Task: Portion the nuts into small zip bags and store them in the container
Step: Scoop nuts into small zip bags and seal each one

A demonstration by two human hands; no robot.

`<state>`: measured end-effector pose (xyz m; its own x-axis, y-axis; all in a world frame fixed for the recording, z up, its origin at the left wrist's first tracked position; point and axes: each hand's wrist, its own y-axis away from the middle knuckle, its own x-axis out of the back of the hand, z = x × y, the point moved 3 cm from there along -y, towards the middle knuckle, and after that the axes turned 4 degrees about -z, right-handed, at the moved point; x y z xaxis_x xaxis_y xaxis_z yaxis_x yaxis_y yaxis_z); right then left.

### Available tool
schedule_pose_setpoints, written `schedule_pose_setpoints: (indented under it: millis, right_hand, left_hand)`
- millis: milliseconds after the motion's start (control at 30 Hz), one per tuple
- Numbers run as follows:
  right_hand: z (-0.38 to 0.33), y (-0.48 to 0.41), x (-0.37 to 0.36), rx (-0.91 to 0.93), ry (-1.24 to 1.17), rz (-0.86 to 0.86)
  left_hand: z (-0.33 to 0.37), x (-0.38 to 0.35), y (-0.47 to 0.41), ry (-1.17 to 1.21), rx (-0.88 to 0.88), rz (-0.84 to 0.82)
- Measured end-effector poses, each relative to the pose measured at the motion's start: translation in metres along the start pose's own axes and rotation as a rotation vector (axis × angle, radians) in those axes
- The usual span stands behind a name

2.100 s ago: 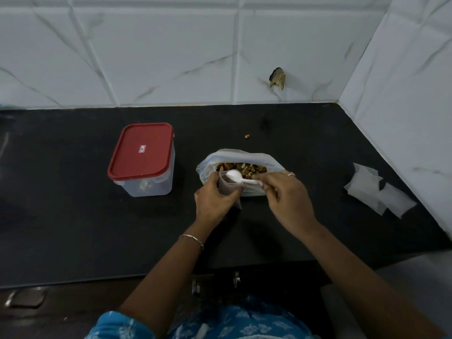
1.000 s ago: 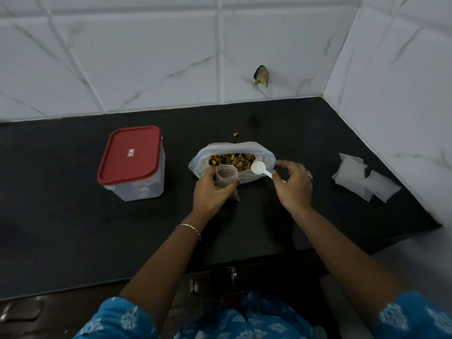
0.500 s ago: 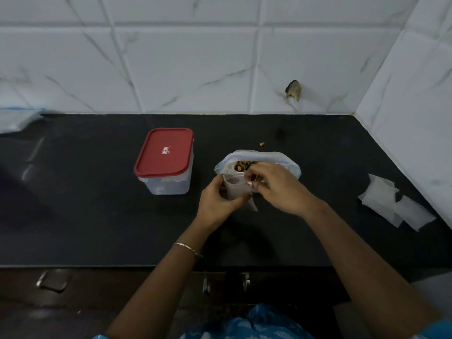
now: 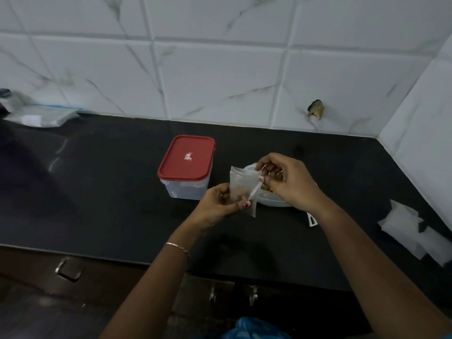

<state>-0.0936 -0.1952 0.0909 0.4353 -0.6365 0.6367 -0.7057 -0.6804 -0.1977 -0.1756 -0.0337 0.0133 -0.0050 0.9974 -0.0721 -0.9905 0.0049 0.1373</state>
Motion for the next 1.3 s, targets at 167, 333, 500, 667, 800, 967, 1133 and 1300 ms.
schedule_pose_setpoints:
  millis: [167, 333, 500, 667, 800, 967, 1133, 1300]
  right_hand:
    - [0.001, -0.004, -0.003, -0.051, -0.053, 0.014]
    - [-0.002, -0.006, -0.001, -0.061, -0.033, 0.052]
    - [-0.005, -0.008, -0.002, -0.058, -0.028, 0.071]
    - [0.000, -0.004, -0.012, -0.143, -0.232, 0.122]
    - [0.000, -0.002, -0.020, -0.166, -0.269, 0.287]
    - [0.002, -0.004, -0.020, -0.165, -0.106, 0.368]
    - [0.000, 0.001, -0.022, -0.171, -0.345, 0.312]
    - [0.000, 0.002, -0.029, -0.154, -0.440, 0.272]
  left_hand:
    - [0.009, 0.004, 0.002, 0.086, -0.082, 0.051]
    - [0.019, 0.014, -0.001, 0.078, -0.176, 0.159]
    - [0.027, 0.013, 0.001, 0.047, -0.265, 0.209]
    - [0.032, 0.016, -0.002, 0.026, -0.325, 0.249]
    - [0.036, 0.016, -0.002, 0.008, -0.331, 0.238]
    - [0.037, 0.019, -0.003, -0.029, -0.347, 0.243]
    - [0.043, 0.024, -0.004, 0.055, -0.366, 0.275]
    - [0.044, 0.019, -0.003, 0.063, -0.360, 0.274]
